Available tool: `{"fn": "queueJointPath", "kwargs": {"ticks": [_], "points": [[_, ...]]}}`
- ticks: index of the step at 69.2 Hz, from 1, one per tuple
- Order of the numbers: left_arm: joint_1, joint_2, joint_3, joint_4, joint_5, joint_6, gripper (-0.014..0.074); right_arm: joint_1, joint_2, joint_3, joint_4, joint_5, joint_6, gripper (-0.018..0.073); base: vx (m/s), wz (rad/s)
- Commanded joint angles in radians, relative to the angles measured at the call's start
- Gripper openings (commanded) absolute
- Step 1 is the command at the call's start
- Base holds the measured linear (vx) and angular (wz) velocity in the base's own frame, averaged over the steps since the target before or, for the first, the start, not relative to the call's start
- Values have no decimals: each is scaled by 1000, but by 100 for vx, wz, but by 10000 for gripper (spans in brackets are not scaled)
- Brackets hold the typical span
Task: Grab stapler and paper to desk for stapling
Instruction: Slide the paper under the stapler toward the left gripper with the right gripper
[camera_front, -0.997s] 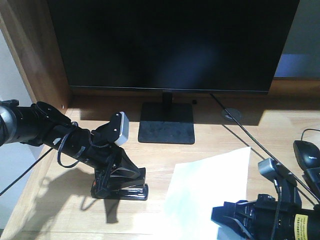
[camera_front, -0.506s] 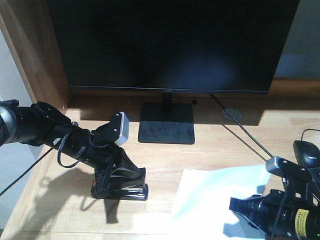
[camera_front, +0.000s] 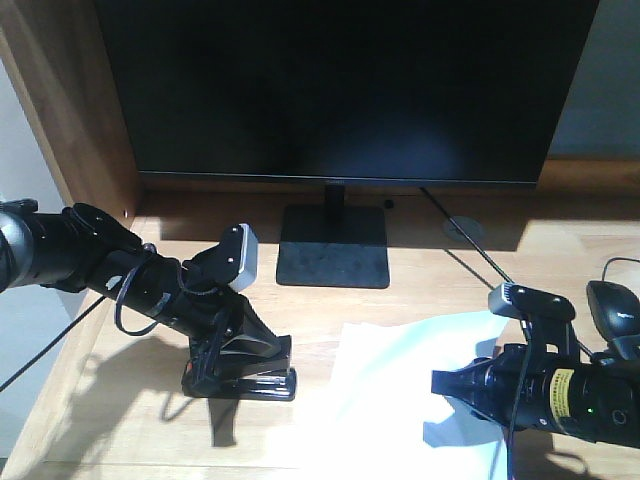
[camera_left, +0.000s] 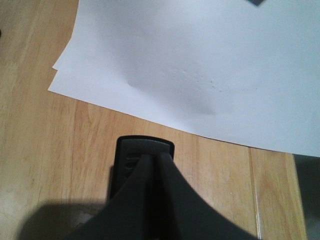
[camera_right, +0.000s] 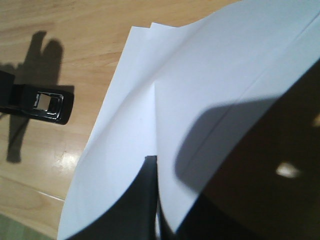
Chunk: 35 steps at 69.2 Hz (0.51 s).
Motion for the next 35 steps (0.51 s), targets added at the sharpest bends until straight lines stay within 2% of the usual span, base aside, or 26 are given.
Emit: {"fn": "queueJointPath", "kwargs": {"ticks": [1,11,16,35], "points": [[-5,-44,-22,-48,33,-10,-7,-3,-18,-25,12,-75,-53,-1,0,0],[-5,-44,-22,-48,33,-10,-7,-3,-18,-25,16,-187,-211,-1,0,0],[-5,-44,-22,-48,33,-10,-7,-3,-18,-25,21,-188,-232,-1,0,0],[-5,-44,-22,-48,33,-10,-7,-3,-18,-25,54,18,-27,-1,0,0]]}}
